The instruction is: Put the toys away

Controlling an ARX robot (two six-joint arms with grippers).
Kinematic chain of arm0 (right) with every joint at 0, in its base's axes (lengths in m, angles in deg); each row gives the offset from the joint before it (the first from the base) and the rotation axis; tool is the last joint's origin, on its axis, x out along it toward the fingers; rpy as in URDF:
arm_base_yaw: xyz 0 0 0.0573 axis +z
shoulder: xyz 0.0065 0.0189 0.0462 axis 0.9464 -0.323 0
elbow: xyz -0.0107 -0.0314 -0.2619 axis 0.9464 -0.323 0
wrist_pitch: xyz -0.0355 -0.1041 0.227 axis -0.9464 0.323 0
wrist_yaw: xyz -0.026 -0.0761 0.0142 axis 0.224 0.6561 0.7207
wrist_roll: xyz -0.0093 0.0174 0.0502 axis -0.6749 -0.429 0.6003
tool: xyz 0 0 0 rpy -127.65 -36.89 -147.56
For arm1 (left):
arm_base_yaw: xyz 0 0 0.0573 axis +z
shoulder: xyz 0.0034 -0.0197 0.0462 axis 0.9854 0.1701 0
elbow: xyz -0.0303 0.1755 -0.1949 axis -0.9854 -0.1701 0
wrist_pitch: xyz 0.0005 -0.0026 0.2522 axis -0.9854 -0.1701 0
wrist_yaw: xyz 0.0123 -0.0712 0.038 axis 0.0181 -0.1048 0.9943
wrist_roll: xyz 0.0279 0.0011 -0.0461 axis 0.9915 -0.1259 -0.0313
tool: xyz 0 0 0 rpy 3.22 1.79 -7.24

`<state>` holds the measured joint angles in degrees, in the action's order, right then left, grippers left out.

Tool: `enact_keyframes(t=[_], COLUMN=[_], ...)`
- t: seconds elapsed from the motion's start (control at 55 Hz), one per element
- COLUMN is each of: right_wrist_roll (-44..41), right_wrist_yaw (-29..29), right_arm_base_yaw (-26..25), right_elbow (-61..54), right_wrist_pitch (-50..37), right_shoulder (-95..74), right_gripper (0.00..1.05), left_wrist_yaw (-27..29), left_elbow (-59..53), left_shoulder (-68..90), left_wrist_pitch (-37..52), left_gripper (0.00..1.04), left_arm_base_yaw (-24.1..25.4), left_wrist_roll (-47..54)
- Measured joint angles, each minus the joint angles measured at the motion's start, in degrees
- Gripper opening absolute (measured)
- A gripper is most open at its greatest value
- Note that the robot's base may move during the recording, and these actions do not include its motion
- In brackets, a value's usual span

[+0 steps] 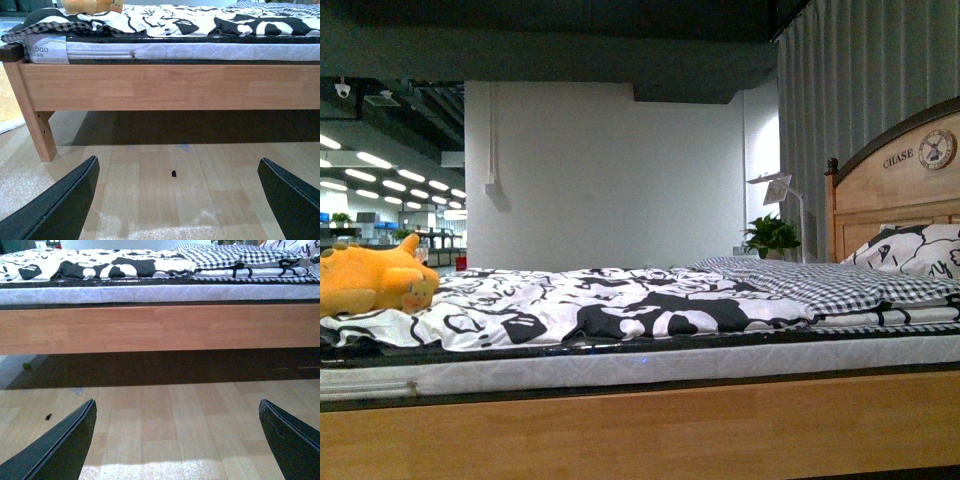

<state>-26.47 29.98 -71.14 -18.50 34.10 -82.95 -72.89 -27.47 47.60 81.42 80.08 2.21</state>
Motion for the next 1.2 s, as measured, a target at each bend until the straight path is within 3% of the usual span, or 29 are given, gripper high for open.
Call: enact_keyframes(t=[1.2], right_wrist_roll=[0.0], right_wrist_yaw=[0.0], right_arm_base_yaw=[0.0], right_elbow=[0.0], right_wrist_pitch=[0.0], right_shoulder=[0.0], right_gripper=[0.98], left_wrist_yaw=[0.0], left_elbow=[0.0], left_shoulder=[0.0], left_wrist_pitch=[0.0], left_gripper=[0.98], left_arm_base_yaw=[0.0], left_wrist_roll=[0.0])
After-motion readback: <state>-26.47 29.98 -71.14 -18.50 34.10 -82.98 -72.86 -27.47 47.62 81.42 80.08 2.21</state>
